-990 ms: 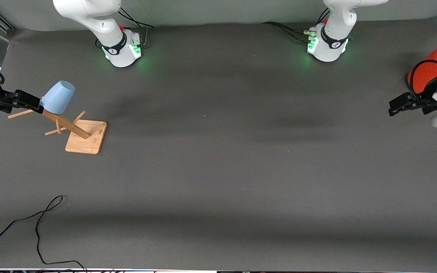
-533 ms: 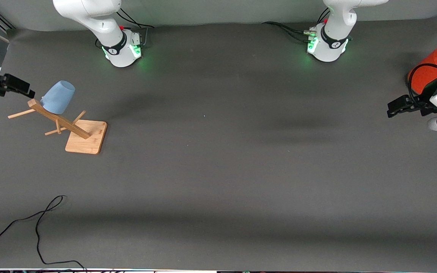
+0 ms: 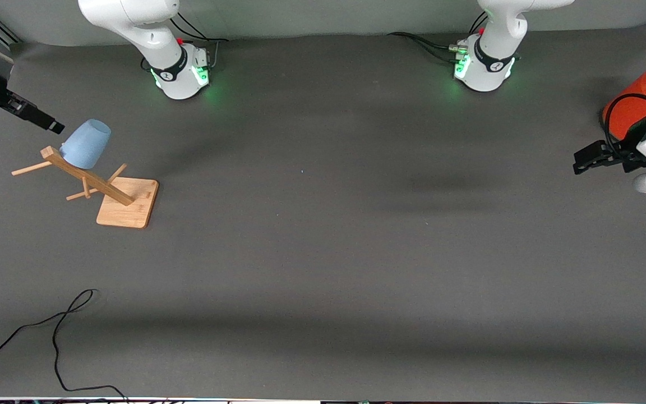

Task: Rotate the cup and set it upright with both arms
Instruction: 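Grasp the light blue cup on the mug tree peg with the right gripper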

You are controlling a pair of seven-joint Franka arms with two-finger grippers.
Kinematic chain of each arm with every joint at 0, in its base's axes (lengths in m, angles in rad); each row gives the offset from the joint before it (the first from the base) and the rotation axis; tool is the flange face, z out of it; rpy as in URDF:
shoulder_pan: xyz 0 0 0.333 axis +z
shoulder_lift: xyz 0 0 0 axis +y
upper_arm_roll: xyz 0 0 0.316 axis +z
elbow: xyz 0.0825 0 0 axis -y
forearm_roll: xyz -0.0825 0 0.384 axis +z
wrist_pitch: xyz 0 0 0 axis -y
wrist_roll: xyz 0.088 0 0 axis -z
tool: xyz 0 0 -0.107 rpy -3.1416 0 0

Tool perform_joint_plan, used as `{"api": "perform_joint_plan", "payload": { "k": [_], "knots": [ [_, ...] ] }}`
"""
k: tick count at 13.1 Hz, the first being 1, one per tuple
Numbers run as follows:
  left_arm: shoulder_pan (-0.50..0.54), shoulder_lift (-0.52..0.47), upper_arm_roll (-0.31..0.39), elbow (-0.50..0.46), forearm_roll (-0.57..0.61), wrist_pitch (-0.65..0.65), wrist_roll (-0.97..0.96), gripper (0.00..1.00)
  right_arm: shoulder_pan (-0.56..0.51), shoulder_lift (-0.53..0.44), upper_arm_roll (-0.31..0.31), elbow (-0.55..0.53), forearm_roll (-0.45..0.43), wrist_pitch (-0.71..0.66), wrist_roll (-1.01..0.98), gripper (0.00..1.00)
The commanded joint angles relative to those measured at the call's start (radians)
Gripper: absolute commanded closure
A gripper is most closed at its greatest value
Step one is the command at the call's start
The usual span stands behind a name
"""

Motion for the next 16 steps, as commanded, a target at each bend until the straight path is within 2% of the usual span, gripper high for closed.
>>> {"api": "perform_joint_plan", "payload": {
  "k": [1,7,10,16],
  "knots": [
    [0.003,-0.006,0.005,0.012,-0.009,-0.013,0.023,0.0,0.009,-0.01,-0.003,-0.033,-0.008,0.039,0.121,0.0],
    [0.002,0.002,0.006,0.029,-0.009,-0.01,0.023,0.0,0.008,0.001,-0.007,-0.205,-0.011,0.209,0.121,0.0],
    [0.002,0.011,0.006,0.042,-0.009,-0.011,0.023,0.0,0.008,0.041,-0.038,-0.221,-0.012,0.237,0.119,0.0],
    [0.002,0.017,0.006,0.057,-0.008,-0.016,0.025,0.0,0.008,0.087,-0.05,-0.237,-0.011,0.258,0.121,0.0]
  ]
}}
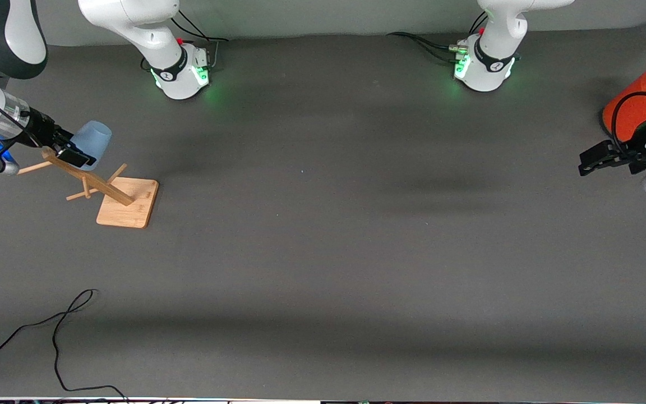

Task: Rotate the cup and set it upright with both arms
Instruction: 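Pull the cup off the wooden mug tree peg with the right gripper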

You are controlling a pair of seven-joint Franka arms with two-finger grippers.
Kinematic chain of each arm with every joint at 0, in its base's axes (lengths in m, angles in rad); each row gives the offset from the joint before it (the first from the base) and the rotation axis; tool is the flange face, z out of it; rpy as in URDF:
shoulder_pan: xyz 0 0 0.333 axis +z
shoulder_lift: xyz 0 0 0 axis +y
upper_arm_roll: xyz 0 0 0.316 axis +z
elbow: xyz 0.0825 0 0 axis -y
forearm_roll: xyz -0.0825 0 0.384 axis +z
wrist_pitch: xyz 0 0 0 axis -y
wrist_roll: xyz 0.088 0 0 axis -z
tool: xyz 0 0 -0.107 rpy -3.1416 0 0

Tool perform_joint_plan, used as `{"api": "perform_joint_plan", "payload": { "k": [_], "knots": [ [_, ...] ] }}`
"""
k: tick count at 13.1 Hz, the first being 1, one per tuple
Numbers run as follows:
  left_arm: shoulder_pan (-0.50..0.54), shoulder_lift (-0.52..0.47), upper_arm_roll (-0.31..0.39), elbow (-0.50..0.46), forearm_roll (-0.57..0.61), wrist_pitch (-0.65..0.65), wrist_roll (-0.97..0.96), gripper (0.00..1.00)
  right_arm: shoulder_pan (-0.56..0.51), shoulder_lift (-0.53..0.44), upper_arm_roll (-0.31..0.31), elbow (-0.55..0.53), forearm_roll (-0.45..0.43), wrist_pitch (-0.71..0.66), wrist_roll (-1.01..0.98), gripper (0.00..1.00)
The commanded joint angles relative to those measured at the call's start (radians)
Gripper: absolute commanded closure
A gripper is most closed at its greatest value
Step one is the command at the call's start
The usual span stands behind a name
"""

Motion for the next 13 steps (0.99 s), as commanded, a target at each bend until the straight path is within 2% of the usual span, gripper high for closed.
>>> {"api": "perform_joint_plan", "payload": {
  "k": [1,2,3,4,5,10,13],
  "knots": [
    [0.0,0.01,0.003,0.03,-0.008,-0.016,0.017,0.0,0.008,-0.003,-0.006,-0.011,-0.007,0.015,0.021,0.0],
    [-0.002,0.01,0.003,0.03,-0.008,-0.016,0.016,0.0,0.008,-0.003,-0.006,-0.011,-0.007,0.015,0.021,0.2],
    [-0.002,0.01,0.003,0.03,-0.008,-0.016,0.016,0.0,0.008,-0.003,-0.006,-0.011,-0.007,0.015,0.02,0.5],
    [0.0,0.01,0.003,0.03,-0.006,-0.016,0.017,0.0,0.008,-0.003,-0.006,-0.011,-0.007,0.013,0.02,0.64],
    [0.001,0.008,0.003,0.033,-0.006,-0.017,0.017,0.0,0.008,-0.004,-0.006,-0.011,-0.007,0.013,0.02,0.7],
    [0.0,0.008,0.003,0.033,-0.008,-0.017,0.017,0.0,0.016,-0.055,-0.003,-0.008,-0.007,-0.04,0.032,0.7],
    [0.0,0.01,0.003,0.042,-0.008,-0.019,0.017,0.0,0.063,-0.119,0.007,-0.008,-0.007,-0.109,0.134,0.7]
  ]
}}
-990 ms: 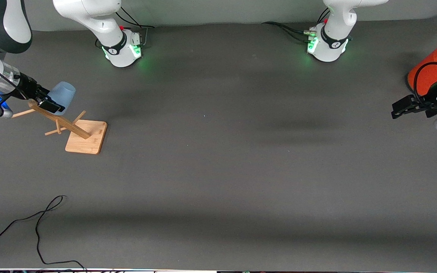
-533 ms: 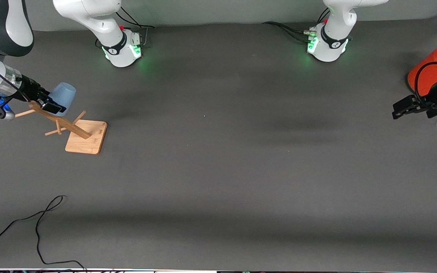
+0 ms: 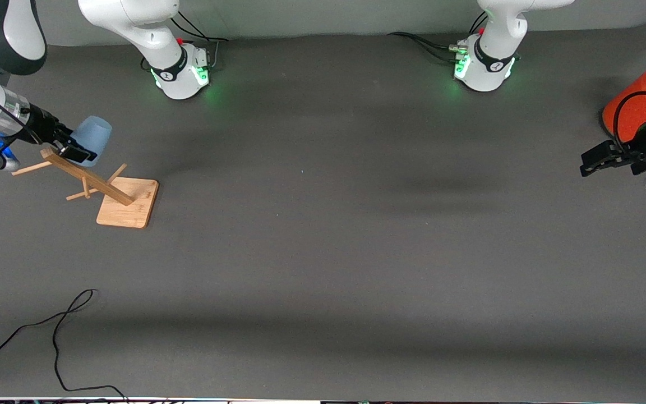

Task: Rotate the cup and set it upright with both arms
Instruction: 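Pull the cup off the wooden mug tree peg with the right gripper, then carry the cup to the middle of the table with the right gripper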

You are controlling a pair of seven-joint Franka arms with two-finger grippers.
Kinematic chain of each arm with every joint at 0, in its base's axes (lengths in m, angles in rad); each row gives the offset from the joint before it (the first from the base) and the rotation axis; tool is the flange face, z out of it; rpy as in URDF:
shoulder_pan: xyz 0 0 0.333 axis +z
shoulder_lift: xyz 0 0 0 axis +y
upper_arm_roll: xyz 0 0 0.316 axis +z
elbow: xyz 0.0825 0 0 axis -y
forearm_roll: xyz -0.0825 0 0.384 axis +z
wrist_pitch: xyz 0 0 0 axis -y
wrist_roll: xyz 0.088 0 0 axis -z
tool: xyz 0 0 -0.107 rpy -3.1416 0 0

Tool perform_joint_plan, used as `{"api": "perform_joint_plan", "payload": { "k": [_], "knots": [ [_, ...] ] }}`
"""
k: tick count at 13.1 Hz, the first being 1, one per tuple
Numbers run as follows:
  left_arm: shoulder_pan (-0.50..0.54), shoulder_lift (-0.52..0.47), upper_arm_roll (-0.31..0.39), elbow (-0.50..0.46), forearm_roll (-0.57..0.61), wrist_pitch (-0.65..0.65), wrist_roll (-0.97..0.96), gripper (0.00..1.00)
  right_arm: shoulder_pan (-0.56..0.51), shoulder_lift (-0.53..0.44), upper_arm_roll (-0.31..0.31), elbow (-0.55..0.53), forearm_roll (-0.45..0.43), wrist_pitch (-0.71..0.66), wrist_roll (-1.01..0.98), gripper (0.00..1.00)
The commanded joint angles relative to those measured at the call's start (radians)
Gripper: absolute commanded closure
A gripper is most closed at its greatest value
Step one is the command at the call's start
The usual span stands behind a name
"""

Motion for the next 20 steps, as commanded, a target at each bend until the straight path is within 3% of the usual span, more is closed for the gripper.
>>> {"api": "perform_joint_plan", "payload": {
  "k": [1,6,9,11,15,20],
  "knots": [
    [0.0,0.008,0.003,0.03,-0.008,-0.017,0.016,0.0,0.077,-0.097,0.001,-0.01,-0.007,-0.062,0.131,0.7],
    [-0.014,0.009,0.002,0.03,-0.009,-0.017,0.016,0.0,0.311,-0.171,0.005,0.016,-0.001,-0.144,0.462,0.72],
    [-0.007,0.014,0.0,0.027,-0.009,-0.022,0.018,0.0,0.52,-0.111,0.005,0.091,0.008,-0.138,0.72,0.72],
    [-0.005,0.008,0.0,0.03,-0.009,-0.045,0.025,0.0,0.624,0.01,0.007,0.206,0.048,-0.133,0.873,0.72],
    [-0.04,0.002,-0.009,0.027,-0.013,-0.046,0.01,0.0,0.77,0.355,0.007,0.534,0.127,-0.115,1.118,0.72],
    [-0.076,0.015,-0.012,0.027,-0.013,-0.054,0.008,0.0,0.921,0.726,0.007,0.82,0.131,0.006,1.446,0.72]
  ]
}}
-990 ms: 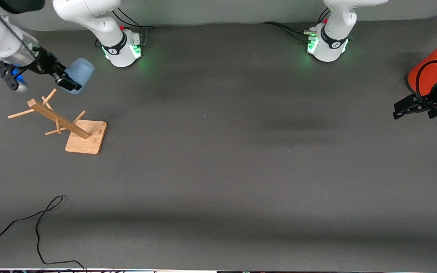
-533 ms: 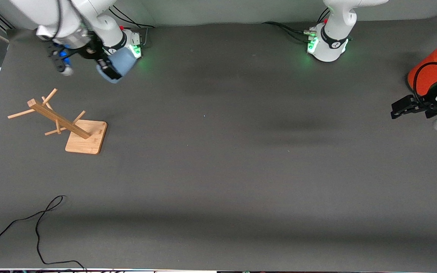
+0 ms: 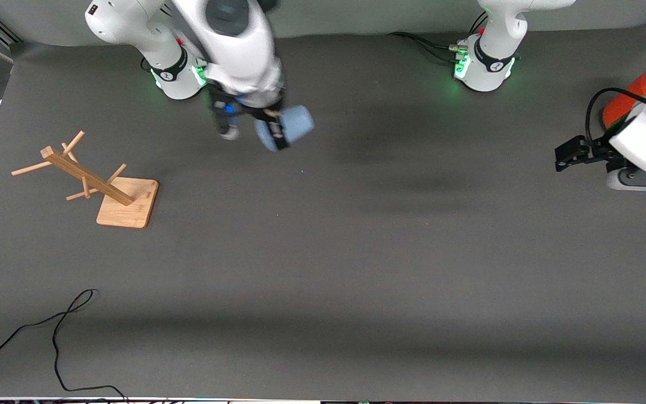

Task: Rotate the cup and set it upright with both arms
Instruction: 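Carry the cup to the middle of the table with the right gripper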

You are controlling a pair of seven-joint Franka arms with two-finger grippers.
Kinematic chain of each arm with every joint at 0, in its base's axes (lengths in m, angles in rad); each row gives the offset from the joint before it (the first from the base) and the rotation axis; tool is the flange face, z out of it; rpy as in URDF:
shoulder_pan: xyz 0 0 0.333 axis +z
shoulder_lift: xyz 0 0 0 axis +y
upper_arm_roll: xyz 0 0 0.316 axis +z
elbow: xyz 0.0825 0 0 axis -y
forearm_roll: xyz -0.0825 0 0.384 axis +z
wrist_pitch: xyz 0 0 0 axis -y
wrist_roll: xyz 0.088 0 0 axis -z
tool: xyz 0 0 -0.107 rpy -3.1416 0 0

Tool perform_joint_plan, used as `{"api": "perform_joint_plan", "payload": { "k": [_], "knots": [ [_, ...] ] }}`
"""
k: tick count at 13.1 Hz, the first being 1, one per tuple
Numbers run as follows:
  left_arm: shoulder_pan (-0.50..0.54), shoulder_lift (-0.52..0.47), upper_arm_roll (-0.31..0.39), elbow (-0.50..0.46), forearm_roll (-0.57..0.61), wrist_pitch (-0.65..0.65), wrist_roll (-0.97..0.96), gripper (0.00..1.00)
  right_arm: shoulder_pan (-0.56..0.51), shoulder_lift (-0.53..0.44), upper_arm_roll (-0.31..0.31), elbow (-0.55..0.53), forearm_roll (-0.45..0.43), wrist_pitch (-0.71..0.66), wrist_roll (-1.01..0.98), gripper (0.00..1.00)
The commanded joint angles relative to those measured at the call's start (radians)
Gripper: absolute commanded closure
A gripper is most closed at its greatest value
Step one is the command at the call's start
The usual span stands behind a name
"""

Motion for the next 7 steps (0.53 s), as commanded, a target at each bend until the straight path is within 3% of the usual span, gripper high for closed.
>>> {"api": "perform_joint_plan", "payload": {
  "k": [1,4,7],
  "knots": [
    [-0.011,0.012,0.013,0.014,-0.009,-0.017,0.002,0.0,0.042,0.213,-0.013,0.208,0.011,0.013,0.163,0.72],
    [-0.011,0.018,0.013,0.008,-0.009,-0.018,0.002,0.0,0.08,0.446,-0.015,0.421,0.002,0.024,0.328,0.72],
    [-0.01,0.018,0.013,0.008,-0.009,-0.026,0.005,0.0,0.105,0.592,-0.015,0.479,-0.001,0.116,0.422,0.72]
  ]
}}
